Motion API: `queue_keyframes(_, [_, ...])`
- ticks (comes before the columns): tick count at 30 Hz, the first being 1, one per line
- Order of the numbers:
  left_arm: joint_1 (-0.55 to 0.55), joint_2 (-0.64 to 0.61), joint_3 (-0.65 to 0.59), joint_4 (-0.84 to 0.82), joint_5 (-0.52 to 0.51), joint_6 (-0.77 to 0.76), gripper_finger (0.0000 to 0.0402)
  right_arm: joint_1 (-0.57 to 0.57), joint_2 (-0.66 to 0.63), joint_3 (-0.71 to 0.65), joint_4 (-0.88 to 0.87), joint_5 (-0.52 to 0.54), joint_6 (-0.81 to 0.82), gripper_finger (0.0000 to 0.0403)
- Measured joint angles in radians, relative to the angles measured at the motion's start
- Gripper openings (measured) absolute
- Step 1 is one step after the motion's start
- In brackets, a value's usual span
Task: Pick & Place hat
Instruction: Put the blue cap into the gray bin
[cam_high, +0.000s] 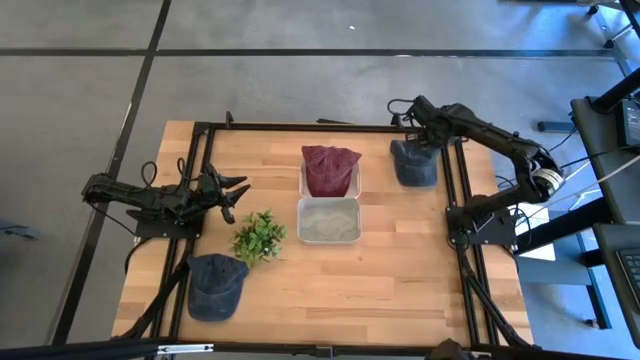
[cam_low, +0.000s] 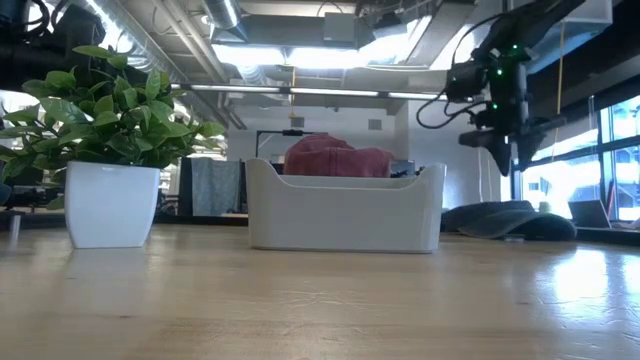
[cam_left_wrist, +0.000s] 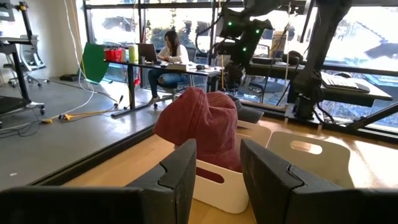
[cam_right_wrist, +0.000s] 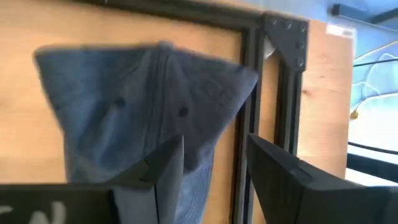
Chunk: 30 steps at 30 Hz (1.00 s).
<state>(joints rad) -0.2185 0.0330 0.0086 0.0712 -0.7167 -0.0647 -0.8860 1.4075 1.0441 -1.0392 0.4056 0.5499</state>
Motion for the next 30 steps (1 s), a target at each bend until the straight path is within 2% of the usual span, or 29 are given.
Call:
queue_keyframes(9, [0.0,0.0,0.0,0.0,0.0,0.016,0.0121,-0.001,0.008,-0.005,0.052,0.006,0.149,0.0174])
queue_keyframes(11, [0.0,0.0,0.0,0.0,0.0,0.016,0.0121,0.0,0.012,-0.018,0.083,0.042,0.175,0.0174])
queue_keyframes(16, [0.0,0.0,0.0,0.0,0.0,0.018,0.0121,0.008,0.014,-0.049,0.12,0.11,0.18,0.0174])
queue_keyframes(20, [0.0,0.0,0.0,0.0,0.001,0.018,0.0121,0.009,0.017,-0.049,0.108,0.09,0.201,0.0174])
queue_keyframes(27, [0.0,0.0,0.0,0.0,0.002,0.018,0.0121,0.031,0.096,-0.049,0.029,0.131,0.233,0.0174])
queue_keyframes(30, [0.0,0.0,0.0,0.0,0.003,0.018,0.0121,0.032,0.146,-0.05,0.019,0.091,0.319,0.0174])
